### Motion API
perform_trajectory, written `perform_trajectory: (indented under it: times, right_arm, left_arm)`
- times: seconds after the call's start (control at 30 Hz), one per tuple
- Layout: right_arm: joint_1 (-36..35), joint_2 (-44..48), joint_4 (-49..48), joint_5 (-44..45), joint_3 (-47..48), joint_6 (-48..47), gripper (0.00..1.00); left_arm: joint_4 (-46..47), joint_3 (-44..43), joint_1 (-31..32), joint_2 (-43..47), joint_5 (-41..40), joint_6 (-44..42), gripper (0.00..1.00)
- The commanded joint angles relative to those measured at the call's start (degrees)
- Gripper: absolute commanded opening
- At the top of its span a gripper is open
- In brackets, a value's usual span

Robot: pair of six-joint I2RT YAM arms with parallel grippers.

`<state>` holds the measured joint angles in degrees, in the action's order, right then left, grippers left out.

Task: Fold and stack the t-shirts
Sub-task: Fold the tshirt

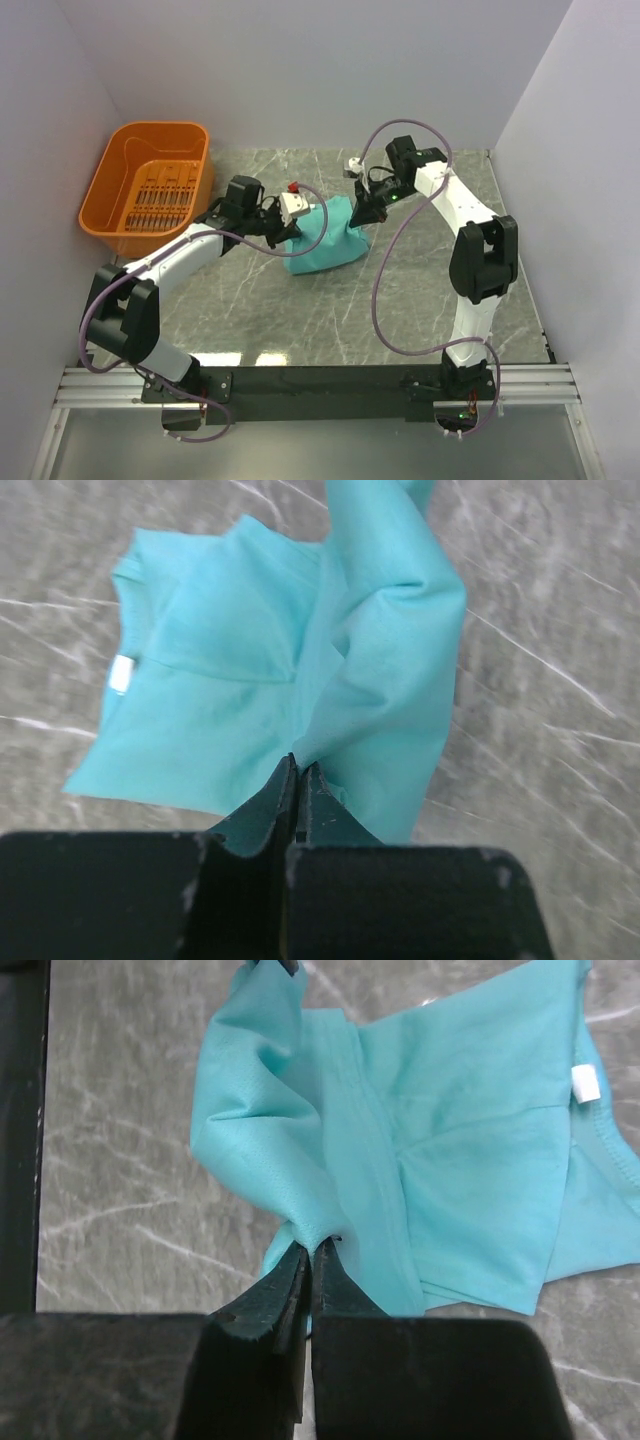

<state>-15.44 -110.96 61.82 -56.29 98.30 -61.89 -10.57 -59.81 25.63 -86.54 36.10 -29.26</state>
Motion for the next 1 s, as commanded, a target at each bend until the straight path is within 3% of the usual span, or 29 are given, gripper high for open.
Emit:
perform_trajectory:
  times: [0.0, 0.23, 0.6, 0.77, 0.97]
  right_arm:
    - [0.8, 0.8, -7.6, -4.0, 2.9, 7.2, 0.00]
    - [1.4, 0.0, -6.9, -4.9, 5.1, 7.8, 0.00]
    - [2.5, 4.9, -4.4, -3.7, -0.1, 4.6, 0.00]
    - [2.4, 5.6, -9.3, -3.0, -0.4, 10.6, 0.00]
    - [2.2, 3.5, -21.9, 0.9, 1.5, 24.8, 0.00]
  left_arm:
    - [7.9, -1.4, -0.7, 1.1, 0.2, 0.3, 0.01]
    - [4.1, -3.9, -1.0, -0.2, 1.6, -1.8, 0.01]
    - [2.7, 0.2, -1.0, 5.2, 1.8, -2.6, 0.01]
    - [4.4, 0.0, -1.1, 5.6, -0.9, -2.5, 0.01]
    - [8.1, -2.1, -2.2, 2.4, -6.5, -2.0, 0.01]
